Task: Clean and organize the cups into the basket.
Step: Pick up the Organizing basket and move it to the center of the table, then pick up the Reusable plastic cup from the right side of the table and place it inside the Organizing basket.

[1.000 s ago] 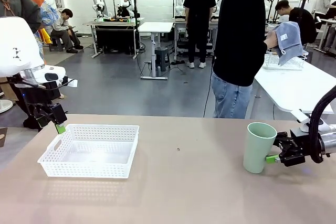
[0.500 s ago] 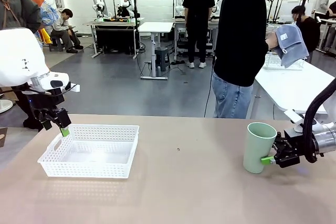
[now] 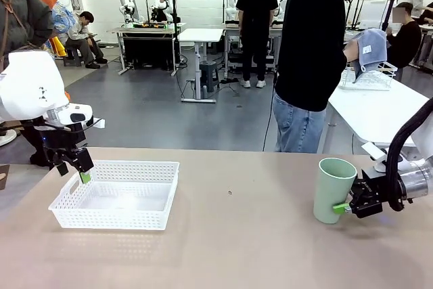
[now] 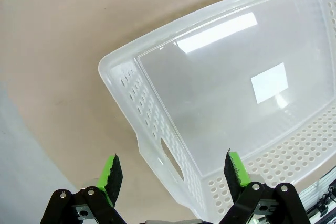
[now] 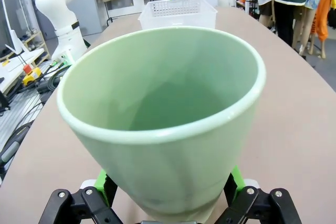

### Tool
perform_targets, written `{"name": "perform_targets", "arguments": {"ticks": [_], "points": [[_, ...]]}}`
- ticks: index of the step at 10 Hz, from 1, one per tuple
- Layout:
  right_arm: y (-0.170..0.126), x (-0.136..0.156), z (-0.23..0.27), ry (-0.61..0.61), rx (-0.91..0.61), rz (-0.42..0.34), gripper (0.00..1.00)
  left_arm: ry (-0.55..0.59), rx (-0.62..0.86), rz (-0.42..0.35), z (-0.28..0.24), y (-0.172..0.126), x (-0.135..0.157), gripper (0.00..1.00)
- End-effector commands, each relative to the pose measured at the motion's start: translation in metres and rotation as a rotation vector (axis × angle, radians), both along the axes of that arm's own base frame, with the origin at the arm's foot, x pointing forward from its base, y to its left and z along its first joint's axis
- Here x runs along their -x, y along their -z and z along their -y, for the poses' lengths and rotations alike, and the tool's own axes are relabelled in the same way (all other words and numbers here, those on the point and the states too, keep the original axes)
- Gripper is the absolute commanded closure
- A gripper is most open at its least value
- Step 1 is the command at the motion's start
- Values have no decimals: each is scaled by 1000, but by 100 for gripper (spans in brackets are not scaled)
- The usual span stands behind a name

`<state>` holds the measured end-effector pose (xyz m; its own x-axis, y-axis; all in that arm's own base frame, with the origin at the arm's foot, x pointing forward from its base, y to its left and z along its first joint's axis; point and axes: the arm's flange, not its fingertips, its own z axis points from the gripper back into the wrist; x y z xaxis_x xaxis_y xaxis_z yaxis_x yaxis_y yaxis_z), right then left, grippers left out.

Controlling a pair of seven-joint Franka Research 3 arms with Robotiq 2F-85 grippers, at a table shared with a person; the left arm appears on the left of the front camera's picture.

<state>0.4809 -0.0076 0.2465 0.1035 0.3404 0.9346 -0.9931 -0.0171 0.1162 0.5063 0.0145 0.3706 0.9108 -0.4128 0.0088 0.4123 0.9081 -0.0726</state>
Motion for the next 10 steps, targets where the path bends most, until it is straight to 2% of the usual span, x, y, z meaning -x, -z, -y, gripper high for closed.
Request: {"name": "perform_targets", "arguments": {"ticks": [1, 4, 5, 6, 7, 8, 10], "points": [[4, -1, -10, -24, -7, 21, 0, -14, -31, -10, 3, 9, -11, 0], [3, -1, -11, -31, -21, 26, 0, -97, -101, -24, 5, 17, -14, 0], [4, 0, -11, -46, -28, 28, 2, -92, -94, -34, 6, 19, -13, 0], [4, -1, -11, -48, -29, 31, 58, -99, -94, -47, 7, 19, -12, 57], [4, -1, -10, -49, -30, 30, 61, -97, -106, -60, 8, 17, -8, 57], [4, -1, -9, -49, -31, 27, 100, -95, -118, -63, 11, 13, -1, 100], [4, -1, -10, -54, -30, 23, 100, -95, -147, -69, 15, 11, 7, 100]]}}
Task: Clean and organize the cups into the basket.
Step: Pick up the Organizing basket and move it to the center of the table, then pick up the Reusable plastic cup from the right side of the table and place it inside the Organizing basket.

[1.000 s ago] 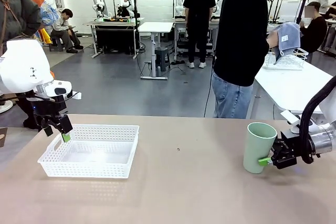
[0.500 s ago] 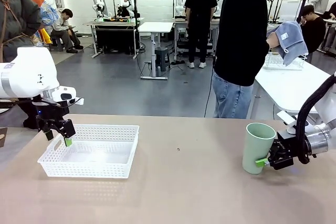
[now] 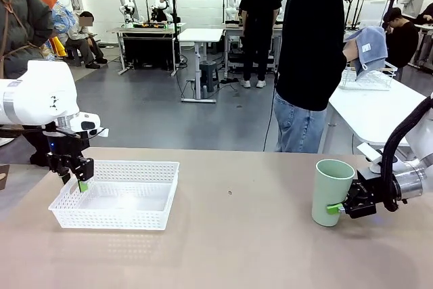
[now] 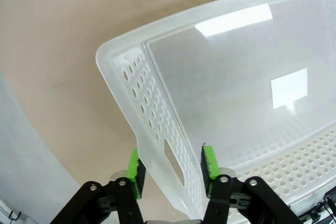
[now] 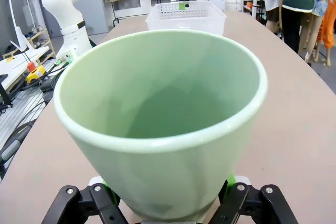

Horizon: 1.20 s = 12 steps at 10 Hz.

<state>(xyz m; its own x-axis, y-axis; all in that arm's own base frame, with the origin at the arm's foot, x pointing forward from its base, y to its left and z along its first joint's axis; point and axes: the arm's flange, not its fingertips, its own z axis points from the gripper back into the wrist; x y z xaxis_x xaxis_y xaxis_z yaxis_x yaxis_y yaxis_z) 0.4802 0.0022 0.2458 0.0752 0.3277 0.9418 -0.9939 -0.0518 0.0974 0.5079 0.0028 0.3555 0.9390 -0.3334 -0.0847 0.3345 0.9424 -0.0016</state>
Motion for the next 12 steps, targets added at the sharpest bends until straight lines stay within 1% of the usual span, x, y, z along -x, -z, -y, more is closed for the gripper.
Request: {"name": "perform_targets", "arguments": {"ticks": [1, 2, 3, 4, 5, 7, 8, 9, 10, 11, 12], "points": [[3, -2, 0, -20, -12, 0, 76, -18, -55, -18, 5, -4, 10, 82], [3, -2, 0, -18, -13, -2, 76, -21, -63, -25, 4, -3, 10, 91], [3, -2, 1, -18, -14, -2, 100, -23, -65, -30, 5, -3, 10, 100], [3, -2, 1, -18, -14, -3, 76, -24, -65, -35, 5, -3, 10, 100], [3, -2, 1, -20, -13, -5, 100, -25, -62, -42, 4, -3, 9, 100], [3, -2, 1, -22, -12, -4, 100, -29, -57, -49, 4, -4, 7, 100], [3, -2, 1, -24, -12, -3, 76, -33, -56, -50, 4, -4, 6, 100], [3, -2, 2, -23, -12, -2, 76, -38, -51, -53, 6, -3, 6, 100], [3, -1, 2, -19, -12, 0, 100, -59, -14, -41, 9, -4, 6, 100], [-3, 4, 1, 0, -6, -11, 37, -112, 24, -31, 14, -8, 7, 100], [-13, 12, 1, 5, -1, -14, 37, -160, 69, -20, 24, -12, 8, 100]]}}
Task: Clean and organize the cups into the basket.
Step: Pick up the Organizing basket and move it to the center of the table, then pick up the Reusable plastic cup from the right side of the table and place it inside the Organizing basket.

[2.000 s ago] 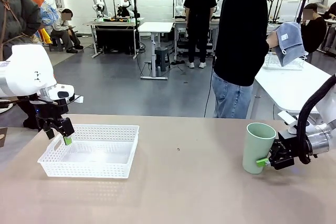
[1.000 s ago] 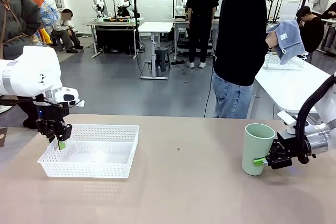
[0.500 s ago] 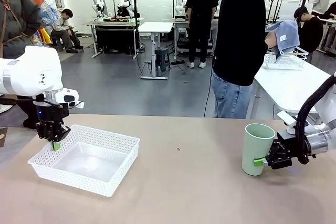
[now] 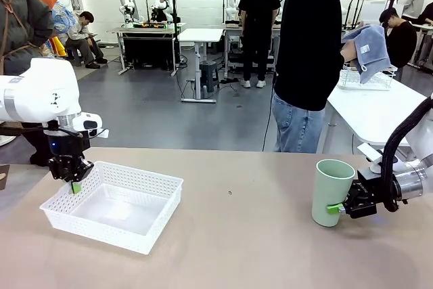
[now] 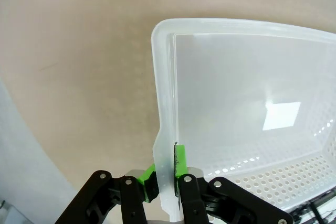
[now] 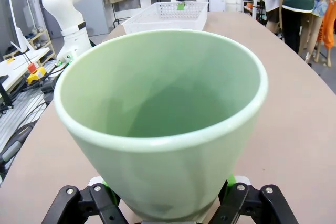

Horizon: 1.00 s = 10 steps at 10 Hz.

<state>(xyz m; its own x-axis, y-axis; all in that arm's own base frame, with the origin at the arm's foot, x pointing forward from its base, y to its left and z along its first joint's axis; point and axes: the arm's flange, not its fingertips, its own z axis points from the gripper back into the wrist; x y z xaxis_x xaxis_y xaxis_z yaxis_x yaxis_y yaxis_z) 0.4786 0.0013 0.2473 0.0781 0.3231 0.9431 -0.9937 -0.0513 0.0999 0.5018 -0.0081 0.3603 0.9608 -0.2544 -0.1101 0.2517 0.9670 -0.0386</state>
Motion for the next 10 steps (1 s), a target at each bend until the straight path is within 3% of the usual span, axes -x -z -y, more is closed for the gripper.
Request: {"name": "perform_targets", "arguments": {"ticks": [1, 6, 10], "points": [[-31, 22, 0, 8, 17, 24, 37, -113, 69, 30, 28, -11, 2, 100], [-164, 90, 26, 144, 10, 140, 37, -117, -4, 125, 137, -24, 18, 100], [-221, 132, 42, 243, 28, 196, 37, -215, -46, 241, 216, -24, 27, 100]]}}
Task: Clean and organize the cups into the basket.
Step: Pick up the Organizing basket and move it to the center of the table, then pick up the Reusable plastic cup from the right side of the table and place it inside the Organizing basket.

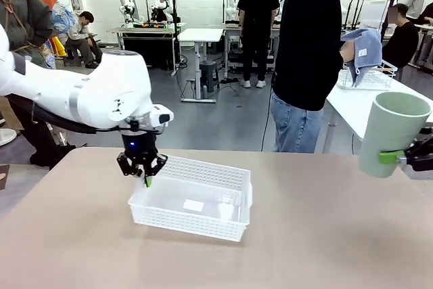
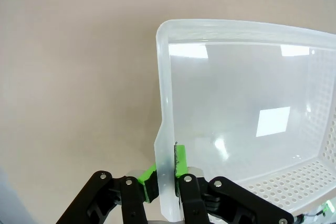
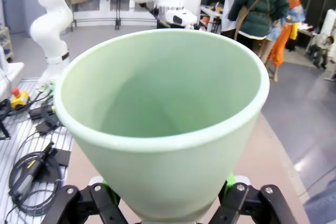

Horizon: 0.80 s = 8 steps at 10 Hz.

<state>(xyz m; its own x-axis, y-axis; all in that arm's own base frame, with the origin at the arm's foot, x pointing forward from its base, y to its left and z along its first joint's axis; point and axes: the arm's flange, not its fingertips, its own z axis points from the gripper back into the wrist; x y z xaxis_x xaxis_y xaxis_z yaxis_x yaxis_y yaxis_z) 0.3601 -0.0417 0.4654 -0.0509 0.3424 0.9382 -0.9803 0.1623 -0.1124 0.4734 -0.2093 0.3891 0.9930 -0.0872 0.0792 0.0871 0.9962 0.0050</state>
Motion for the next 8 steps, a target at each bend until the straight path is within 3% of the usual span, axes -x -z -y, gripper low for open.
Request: {"name": "perform_targets", "arguments": {"ticks": [1, 3, 8], "points": [[-12, 21, 2, 38, 0, 4, 37, -42, -40, 48, 32, 6, 3, 100], [-20, 26, 10, 70, -18, 9, 37, -94, -43, 100, 62, 6, 10, 100], [-17, 16, 21, 108, -43, -13, 37, -51, -7, 125, 90, -5, 18, 100]]}}
